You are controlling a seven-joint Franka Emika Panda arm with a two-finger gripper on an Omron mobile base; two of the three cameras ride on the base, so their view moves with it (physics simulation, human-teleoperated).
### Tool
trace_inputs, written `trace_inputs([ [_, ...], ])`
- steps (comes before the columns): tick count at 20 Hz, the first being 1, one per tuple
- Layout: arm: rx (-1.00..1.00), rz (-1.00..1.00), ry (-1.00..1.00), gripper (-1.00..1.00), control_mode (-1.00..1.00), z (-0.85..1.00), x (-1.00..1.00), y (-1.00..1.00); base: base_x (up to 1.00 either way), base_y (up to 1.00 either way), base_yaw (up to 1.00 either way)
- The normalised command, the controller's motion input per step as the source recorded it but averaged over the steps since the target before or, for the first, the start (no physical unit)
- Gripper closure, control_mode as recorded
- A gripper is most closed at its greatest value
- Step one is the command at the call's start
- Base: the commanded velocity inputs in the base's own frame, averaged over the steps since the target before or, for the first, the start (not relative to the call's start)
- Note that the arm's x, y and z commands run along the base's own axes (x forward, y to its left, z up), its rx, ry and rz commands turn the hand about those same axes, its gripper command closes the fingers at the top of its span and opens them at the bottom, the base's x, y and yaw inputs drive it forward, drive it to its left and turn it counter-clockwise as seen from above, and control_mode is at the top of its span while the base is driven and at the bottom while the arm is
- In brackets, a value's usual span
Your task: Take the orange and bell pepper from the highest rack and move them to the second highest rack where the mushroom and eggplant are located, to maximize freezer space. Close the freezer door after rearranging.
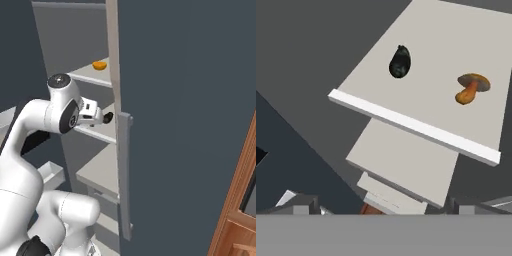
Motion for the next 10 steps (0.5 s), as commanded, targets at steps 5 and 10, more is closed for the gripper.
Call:
trace_inputs([
  [5, 0.00, 0.00, 0.00, -1.00, 1.00, 0.00, 0.00, 0.00, 0.22, 0.00, 0.00],
  [10, 0.00, 0.00, 0.02, -1.00, -1.00, 0.05, 0.09, 0.00, 0.32, 0.00, 0.00],
])
